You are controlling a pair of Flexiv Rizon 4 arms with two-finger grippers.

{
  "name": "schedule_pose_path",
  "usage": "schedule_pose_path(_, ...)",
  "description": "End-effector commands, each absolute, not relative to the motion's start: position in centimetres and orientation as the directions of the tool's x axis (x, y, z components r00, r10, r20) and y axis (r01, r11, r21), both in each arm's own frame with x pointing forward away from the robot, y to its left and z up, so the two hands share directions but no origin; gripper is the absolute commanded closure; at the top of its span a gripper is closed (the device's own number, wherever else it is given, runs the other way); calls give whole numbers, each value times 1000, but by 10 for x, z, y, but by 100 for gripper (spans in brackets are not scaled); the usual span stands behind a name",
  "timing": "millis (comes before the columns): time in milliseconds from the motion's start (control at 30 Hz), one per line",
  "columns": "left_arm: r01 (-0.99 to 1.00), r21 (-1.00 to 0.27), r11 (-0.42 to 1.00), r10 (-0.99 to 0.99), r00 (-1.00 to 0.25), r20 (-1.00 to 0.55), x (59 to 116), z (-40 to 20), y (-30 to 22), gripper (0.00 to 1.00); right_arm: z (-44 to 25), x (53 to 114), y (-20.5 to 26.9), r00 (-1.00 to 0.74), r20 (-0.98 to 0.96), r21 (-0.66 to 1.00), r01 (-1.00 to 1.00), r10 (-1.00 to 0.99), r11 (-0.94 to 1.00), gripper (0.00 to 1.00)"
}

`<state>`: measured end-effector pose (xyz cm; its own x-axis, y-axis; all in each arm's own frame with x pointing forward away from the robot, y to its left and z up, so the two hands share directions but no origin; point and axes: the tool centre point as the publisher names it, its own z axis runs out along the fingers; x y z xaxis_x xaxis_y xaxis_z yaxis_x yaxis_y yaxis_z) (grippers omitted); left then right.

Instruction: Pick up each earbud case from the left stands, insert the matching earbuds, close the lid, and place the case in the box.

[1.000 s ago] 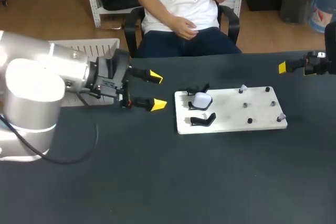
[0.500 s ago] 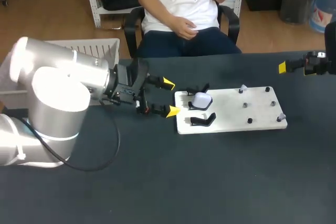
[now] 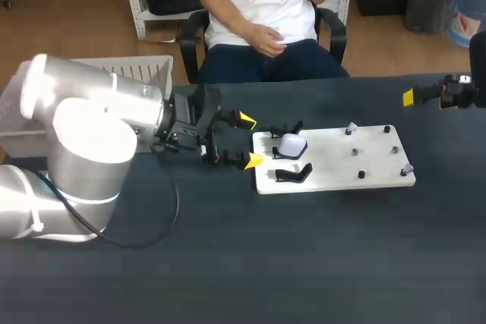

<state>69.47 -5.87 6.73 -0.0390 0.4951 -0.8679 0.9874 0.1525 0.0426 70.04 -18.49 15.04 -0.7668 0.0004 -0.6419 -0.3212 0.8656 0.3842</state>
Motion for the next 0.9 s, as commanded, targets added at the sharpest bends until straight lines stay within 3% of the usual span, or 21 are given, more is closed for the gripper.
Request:
schedule_pose_path(33, 990, 44, 137, 501, -31, -865, 711, 61, -74, 0, 150, 700, -185, -767, -642, 383, -321, 0, 866, 0)
schedule_pose_path(767, 993, 2, 122, 476, -57, -878, 723, 29, -102, 0, 150, 700, -185, -767, -642, 383, -321, 0, 866, 0)
schedule_pose_path(900, 993, -3, 118, 459, -58, -886, 722, 30, -104, 13, 150, 700, -185, -767, -642, 383, -321, 0, 866, 0)
